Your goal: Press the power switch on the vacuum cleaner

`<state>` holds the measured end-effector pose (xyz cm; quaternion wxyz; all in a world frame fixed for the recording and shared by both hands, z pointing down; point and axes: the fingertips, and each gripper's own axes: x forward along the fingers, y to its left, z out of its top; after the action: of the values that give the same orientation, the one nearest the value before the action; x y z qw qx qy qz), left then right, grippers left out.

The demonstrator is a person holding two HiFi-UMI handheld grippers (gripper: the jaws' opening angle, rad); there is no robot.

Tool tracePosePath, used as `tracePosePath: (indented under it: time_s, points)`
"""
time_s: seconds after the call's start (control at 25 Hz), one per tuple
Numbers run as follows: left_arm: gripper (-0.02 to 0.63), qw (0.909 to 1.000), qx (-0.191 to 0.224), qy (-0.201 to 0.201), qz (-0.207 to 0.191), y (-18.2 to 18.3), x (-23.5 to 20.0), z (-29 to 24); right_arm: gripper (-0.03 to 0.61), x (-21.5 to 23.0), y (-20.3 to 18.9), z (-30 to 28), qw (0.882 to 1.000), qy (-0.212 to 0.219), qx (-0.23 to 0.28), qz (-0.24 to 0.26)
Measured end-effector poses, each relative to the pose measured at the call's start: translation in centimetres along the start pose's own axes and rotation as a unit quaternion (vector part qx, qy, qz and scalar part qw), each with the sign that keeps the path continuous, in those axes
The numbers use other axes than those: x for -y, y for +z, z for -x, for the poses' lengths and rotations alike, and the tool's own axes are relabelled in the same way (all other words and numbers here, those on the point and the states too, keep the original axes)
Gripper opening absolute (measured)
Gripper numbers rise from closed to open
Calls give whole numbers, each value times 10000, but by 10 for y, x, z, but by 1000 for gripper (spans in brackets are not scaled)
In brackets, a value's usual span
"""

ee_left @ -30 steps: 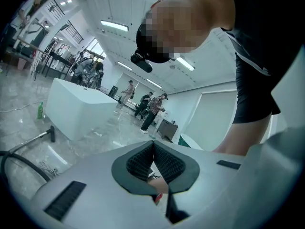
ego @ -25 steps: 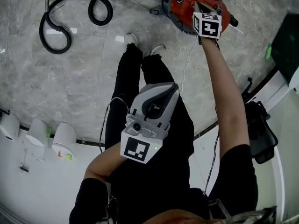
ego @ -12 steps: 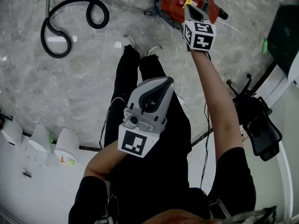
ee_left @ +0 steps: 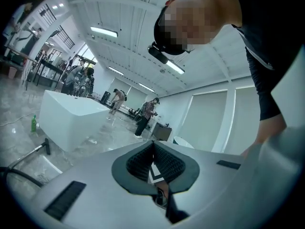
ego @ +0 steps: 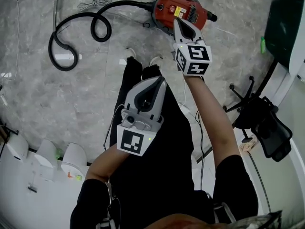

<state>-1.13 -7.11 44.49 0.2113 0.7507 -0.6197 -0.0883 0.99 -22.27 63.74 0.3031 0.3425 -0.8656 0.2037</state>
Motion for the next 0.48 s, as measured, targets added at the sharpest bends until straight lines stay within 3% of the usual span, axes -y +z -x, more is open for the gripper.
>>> tracePosePath:
  time_s: [0.28, 0.48]
  points:
    - [20, 9992, 24, -141, -379, 36, 31, 6, 18, -14, 63, 100, 9988, -133, 466, 54]
    - [20, 9999, -34, -98, 6, 66, 40, 8, 18, -35, 86, 169, 9966, 21, 660, -498]
